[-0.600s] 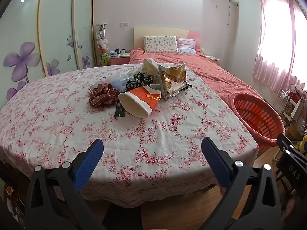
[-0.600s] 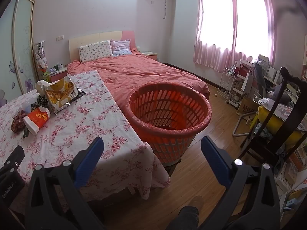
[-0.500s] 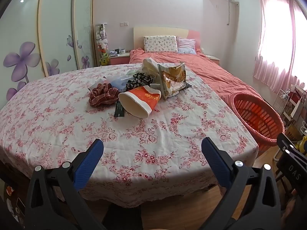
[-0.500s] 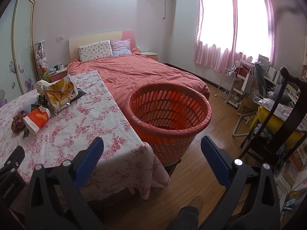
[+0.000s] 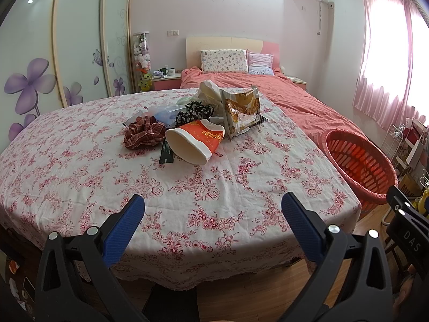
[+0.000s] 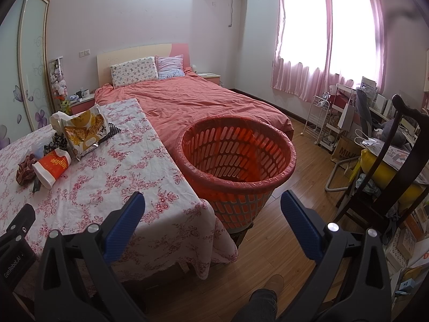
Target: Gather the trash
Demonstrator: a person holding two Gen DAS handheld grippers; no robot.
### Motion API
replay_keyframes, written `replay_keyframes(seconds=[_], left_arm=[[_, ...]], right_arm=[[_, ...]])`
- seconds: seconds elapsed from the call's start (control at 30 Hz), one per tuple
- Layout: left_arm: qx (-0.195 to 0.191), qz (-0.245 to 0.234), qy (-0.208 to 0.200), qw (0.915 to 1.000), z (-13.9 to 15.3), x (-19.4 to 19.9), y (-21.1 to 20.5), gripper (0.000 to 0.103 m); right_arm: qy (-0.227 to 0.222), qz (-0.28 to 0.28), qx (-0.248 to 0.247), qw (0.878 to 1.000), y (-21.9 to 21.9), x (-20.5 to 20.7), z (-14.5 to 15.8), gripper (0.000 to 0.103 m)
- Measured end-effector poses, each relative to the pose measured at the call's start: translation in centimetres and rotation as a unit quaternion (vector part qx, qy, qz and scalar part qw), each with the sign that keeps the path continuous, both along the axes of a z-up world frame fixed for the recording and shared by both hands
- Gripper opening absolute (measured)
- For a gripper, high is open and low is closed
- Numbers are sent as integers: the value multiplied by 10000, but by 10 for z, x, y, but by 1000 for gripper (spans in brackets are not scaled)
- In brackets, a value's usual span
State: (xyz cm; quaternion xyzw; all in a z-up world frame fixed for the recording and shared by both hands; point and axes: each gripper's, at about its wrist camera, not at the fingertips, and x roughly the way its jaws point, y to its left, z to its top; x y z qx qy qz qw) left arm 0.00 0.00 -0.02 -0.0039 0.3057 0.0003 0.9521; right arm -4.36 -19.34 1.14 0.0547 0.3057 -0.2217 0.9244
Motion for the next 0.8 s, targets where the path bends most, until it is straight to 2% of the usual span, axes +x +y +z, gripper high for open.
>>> replay_keyframes(seconds=[0.8], left_arm=[[-6,1,11,10000,0,0,0,101]], right_arm=[[3,0,-2,10000,0,-1,0,99]])
